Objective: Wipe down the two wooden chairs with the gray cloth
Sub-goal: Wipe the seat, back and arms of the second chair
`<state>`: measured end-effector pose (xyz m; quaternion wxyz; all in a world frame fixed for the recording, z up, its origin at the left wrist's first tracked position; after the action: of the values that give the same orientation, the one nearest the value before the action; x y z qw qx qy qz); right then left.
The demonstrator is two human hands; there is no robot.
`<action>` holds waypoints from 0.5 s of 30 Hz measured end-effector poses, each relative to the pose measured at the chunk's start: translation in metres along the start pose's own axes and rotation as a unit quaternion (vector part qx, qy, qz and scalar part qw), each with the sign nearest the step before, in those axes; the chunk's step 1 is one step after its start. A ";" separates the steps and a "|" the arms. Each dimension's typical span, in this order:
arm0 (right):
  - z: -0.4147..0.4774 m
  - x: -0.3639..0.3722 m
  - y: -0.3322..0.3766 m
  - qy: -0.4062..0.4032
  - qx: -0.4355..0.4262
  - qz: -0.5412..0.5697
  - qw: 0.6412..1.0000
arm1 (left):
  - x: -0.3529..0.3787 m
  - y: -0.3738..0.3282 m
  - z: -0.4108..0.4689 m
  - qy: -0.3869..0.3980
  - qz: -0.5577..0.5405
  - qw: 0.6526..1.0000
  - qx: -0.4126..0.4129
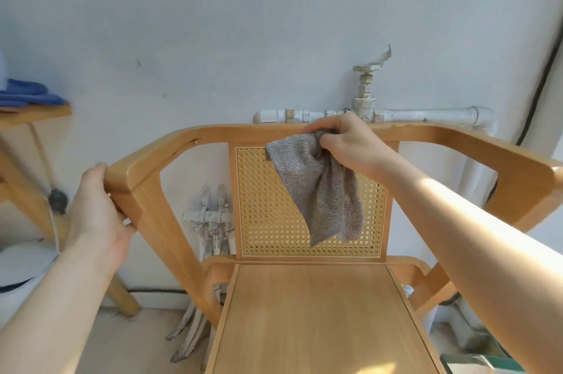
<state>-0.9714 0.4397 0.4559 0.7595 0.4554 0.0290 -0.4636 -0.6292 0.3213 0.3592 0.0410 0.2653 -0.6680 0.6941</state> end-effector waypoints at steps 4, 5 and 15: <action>-0.003 0.008 0.009 0.005 0.053 0.151 0.987 | 0.008 -0.018 -0.018 0.012 0.124 0.987 0.098; -0.003 0.008 0.011 0.004 0.060 0.178 0.982 | 0.008 -0.022 -0.018 0.001 0.163 0.978 0.130; 0.011 0.047 0.077 0.064 0.112 0.262 0.956 | 0.013 -0.056 -0.036 -0.012 0.447 0.850 0.277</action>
<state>-0.8931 0.4119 0.4918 0.7951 0.5578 -0.0950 -0.2184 -0.6288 0.3571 0.4163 -0.3571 -0.0531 -0.4949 0.7904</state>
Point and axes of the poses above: each hand's wrist, its own z-axis towards the middle knuckle, its own x-axis out of the palm, y = z × x, the point moved 8 cm from there along z, towards the middle knuckle, and after that the axes turned 13 degrees about -y, right-handed, at the moved point
